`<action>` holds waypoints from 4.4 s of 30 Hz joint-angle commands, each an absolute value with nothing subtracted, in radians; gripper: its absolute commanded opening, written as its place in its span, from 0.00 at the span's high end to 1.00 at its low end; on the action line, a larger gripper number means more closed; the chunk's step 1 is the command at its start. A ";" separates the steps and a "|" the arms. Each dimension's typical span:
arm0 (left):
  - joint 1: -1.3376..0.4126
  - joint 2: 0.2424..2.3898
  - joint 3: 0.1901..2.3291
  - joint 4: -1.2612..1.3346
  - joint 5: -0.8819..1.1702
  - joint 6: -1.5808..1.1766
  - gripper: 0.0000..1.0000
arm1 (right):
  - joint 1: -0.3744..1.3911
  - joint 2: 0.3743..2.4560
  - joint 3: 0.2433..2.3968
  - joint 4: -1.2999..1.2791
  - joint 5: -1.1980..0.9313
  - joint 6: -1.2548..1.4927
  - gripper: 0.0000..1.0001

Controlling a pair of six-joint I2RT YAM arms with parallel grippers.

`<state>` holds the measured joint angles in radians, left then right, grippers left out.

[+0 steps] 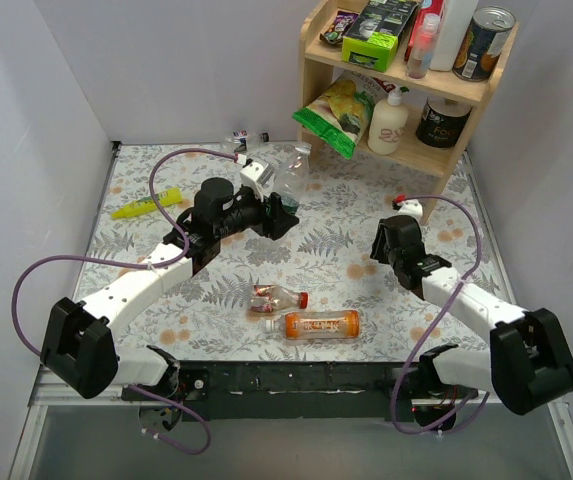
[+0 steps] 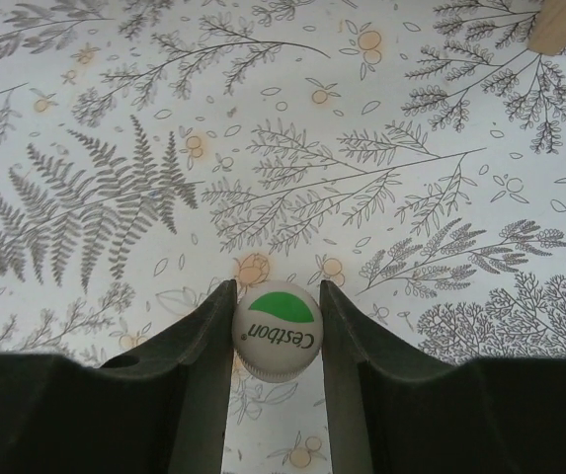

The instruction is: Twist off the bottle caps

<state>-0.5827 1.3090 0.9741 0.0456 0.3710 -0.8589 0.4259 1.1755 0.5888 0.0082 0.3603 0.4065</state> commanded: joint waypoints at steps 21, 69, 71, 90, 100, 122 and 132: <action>-0.589 1.279 0.966 0.066 0.359 -0.841 0.44 | 0.252 1.506 0.658 0.043 0.547 0.557 0.61; -0.775 1.385 0.980 0.038 0.561 -0.716 0.41 | 0.267 0.980 1.029 0.043 -0.488 0.546 0.18; -0.784 1.388 0.982 0.034 0.557 -0.710 0.41 | 0.273 1.014 1.045 0.022 -0.533 0.534 0.18; -0.796 1.367 0.968 0.051 0.413 -0.759 0.34 | 0.310 1.078 1.062 0.005 -0.551 0.503 0.99; -0.788 1.353 0.960 0.044 0.305 -0.750 0.02 | 0.311 1.049 1.154 -0.193 0.054 0.267 0.99; -0.623 1.381 0.983 0.035 0.360 -0.805 0.02 | 0.282 1.330 1.121 0.061 0.568 -0.026 0.99; -0.620 1.364 0.983 0.048 0.382 -0.841 0.02 | 0.282 1.338 1.065 0.051 0.591 -0.018 0.99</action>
<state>-0.6235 1.3838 0.9691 0.0353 0.3599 -0.8280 0.2836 1.3437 1.0927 -0.0029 0.5507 -0.0116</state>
